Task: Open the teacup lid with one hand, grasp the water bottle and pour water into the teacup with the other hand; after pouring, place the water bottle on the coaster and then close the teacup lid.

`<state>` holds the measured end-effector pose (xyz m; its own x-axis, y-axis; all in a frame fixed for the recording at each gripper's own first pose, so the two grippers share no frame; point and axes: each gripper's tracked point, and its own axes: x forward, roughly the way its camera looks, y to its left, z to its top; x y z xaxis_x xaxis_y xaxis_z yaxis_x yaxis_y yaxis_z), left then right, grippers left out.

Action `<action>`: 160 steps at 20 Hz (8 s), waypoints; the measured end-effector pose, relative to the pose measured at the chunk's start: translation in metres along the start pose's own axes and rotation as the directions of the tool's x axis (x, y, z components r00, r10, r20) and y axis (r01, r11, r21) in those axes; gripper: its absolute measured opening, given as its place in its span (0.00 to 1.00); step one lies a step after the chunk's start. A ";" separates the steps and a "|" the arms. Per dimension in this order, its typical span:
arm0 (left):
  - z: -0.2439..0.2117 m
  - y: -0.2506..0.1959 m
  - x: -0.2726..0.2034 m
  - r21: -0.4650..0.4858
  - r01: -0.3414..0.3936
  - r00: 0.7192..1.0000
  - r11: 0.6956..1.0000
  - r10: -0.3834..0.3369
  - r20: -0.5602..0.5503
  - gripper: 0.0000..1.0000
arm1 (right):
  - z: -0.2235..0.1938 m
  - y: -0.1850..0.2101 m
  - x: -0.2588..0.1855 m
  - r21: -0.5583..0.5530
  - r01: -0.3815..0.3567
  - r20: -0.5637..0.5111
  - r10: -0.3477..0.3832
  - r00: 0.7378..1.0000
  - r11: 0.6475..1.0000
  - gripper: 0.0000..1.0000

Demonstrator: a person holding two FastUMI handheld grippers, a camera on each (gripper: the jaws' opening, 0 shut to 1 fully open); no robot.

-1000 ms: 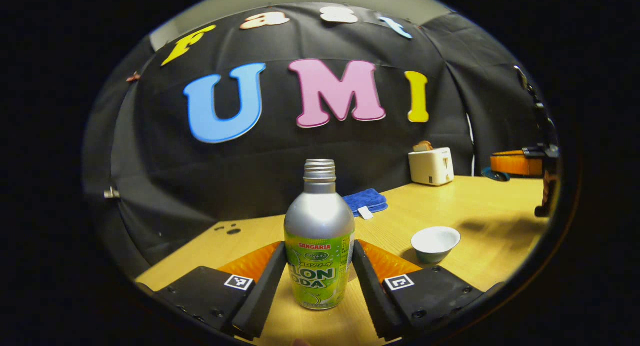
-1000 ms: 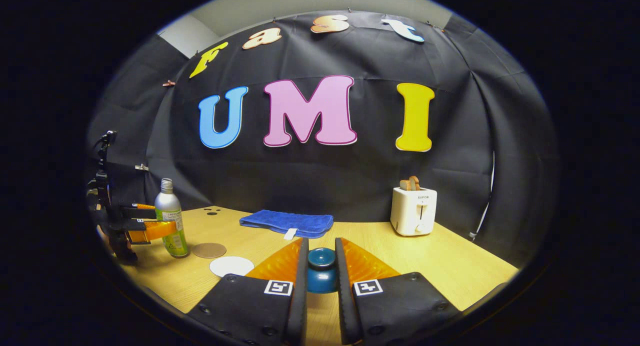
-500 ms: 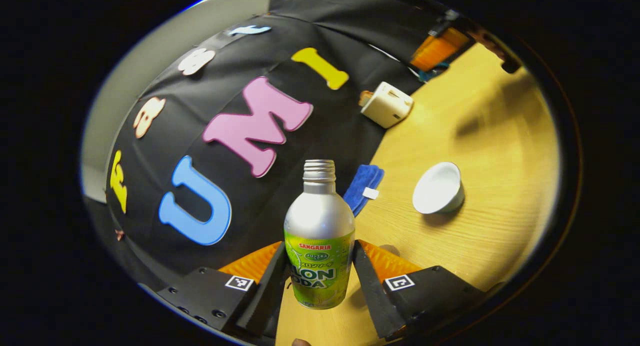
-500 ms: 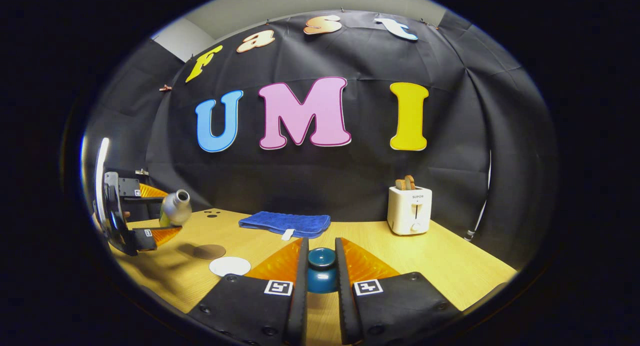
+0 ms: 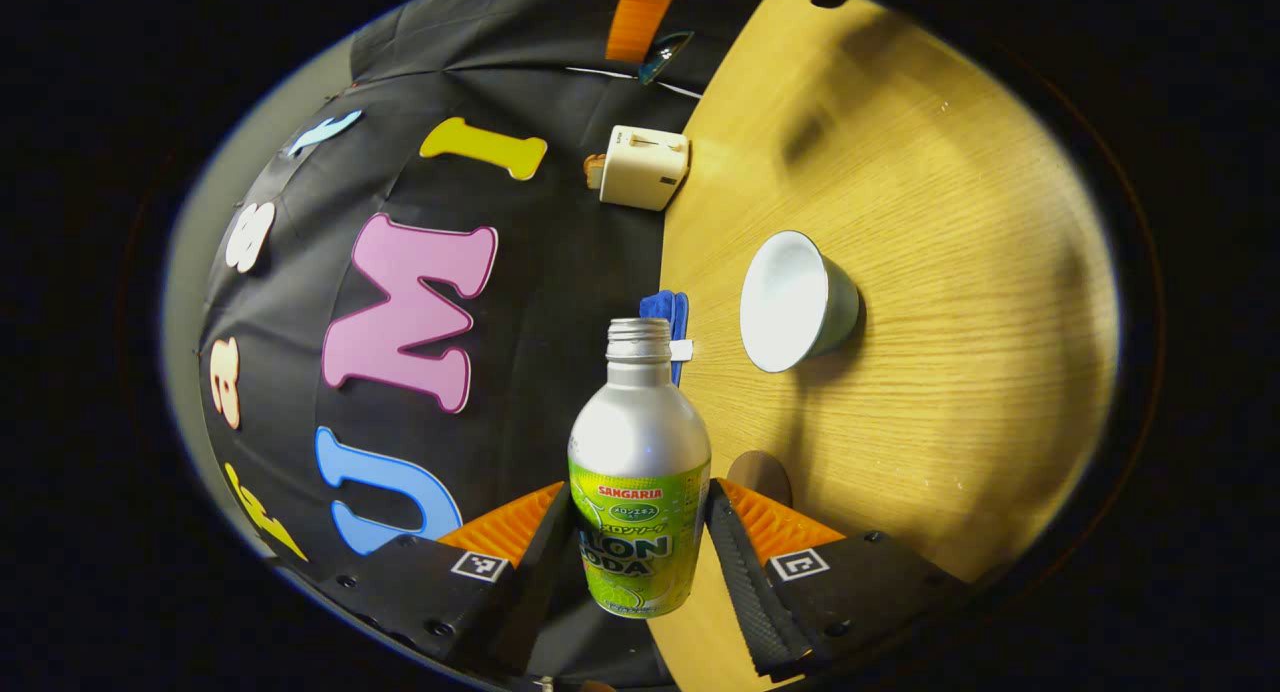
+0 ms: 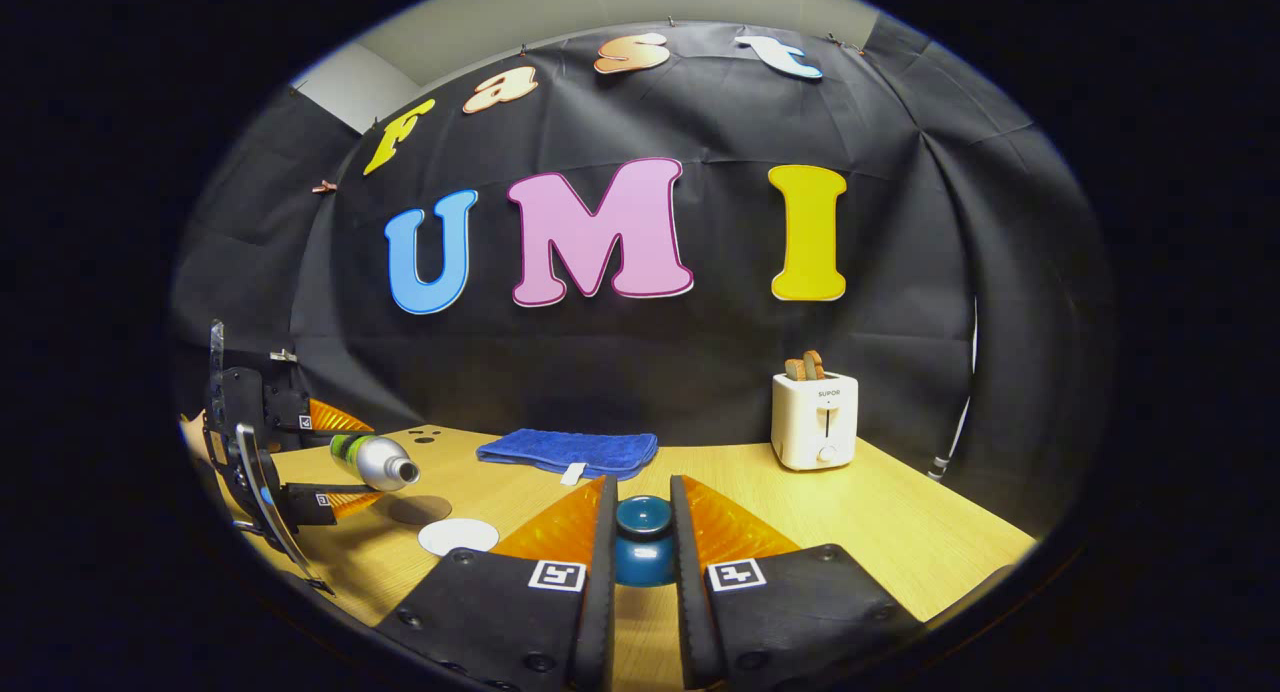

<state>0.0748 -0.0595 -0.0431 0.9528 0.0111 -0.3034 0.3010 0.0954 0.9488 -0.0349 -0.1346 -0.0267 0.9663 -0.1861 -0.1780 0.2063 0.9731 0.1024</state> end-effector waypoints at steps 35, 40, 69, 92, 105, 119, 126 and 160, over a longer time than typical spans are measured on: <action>-0.002 0.022 0.025 0.459 0.024 0.998 0.888 0.009 -0.069 0.81 | -0.005 -0.005 0.001 -0.001 0.001 -0.020 -0.001 1.000 1.000 0.30; 0.004 0.032 0.025 0.529 -0.007 0.999 0.848 0.034 -0.042 0.80 | -0.005 -0.004 0.001 0.001 -0.003 -0.021 0.003 1.000 1.000 0.30; 0.058 0.068 0.038 0.844 -0.059 0.998 0.533 0.013 0.061 0.81 | 0.007 -0.010 -0.004 0.013 0.007 0.012 -0.007 1.000 1.000 0.25; 0.026 0.038 0.027 0.045 -0.064 0.992 0.997 0.058 0.113 0.80 | -0.001 -0.008 0.000 -0.002 0.012 -0.006 -0.012 1.000 1.000 0.30; 0.011 0.052 0.052 -0.970 0.185 0.947 0.159 0.236 0.219 0.80 | -0.008 -0.005 0.004 -0.009 0.009 -0.022 -0.009 1.000 1.000 0.30; 0.000 0.049 0.039 -0.987 0.159 0.975 -0.029 0.161 0.153 0.80 | -0.012 -0.006 0.005 -0.003 0.007 -0.030 -0.007 1.000 1.000 0.30; 0.004 0.039 0.046 -0.987 0.159 0.978 0.001 0.134 0.158 0.82 | -0.010 -0.006 0.005 0.000 0.007 -0.025 -0.007 1.000 1.000 0.30; -0.009 0.014 -0.068 -0.995 0.046 0.981 0.087 0.187 0.062 0.94 | -0.086 0.184 0.066 -0.045 -0.258 -0.197 0.245 0.949 0.965 0.30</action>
<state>0.0140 -0.0500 -0.0103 0.9928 -0.0327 -0.1151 0.0308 0.9994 -0.0181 0.0536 0.0436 -0.1033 0.9374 0.0881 -0.3369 -0.0572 0.9933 0.1008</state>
